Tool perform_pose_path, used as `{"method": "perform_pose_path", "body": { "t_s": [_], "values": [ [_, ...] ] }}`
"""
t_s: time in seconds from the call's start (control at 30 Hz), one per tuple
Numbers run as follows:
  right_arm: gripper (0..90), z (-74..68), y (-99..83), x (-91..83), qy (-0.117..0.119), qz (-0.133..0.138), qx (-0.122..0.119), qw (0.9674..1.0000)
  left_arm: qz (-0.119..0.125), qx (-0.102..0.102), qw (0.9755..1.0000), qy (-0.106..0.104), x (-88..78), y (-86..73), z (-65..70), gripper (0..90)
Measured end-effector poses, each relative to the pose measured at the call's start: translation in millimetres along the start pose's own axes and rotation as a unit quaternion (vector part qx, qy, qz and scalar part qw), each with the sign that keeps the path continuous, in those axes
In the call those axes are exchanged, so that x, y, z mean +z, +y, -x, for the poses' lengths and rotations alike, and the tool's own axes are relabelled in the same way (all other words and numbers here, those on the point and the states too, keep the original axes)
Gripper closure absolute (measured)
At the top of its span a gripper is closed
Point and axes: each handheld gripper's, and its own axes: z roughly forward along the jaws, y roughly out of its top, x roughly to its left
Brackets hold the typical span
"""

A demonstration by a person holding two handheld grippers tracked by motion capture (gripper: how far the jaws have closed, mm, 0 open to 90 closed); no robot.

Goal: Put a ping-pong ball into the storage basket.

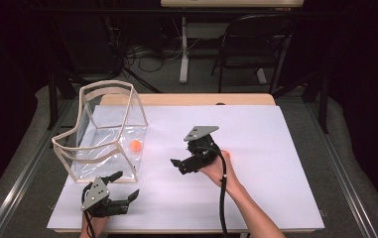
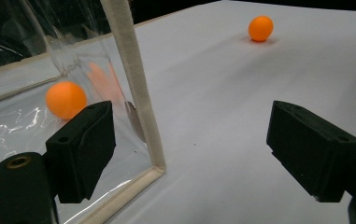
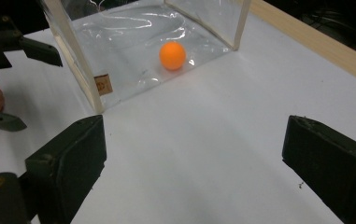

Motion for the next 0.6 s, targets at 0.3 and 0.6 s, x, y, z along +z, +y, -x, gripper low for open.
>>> {"method": "perform_pose_path", "body": {
  "t_s": [0.3,0.6],
  "values": [
    [4.2,0.0,-30.9,-2.7,-0.009,-0.021,0.009,0.9997,0.002,-0.003,1.0,0.003,-3.1,-1.1,-0.9,15.7],
    [3.9,1.2,-53.2,-9.2,-0.021,-0.024,0.024,0.9992,0.001,0.0,1.0,0.0,-0.9,0.0,0.5,15.7]
  ]
}}
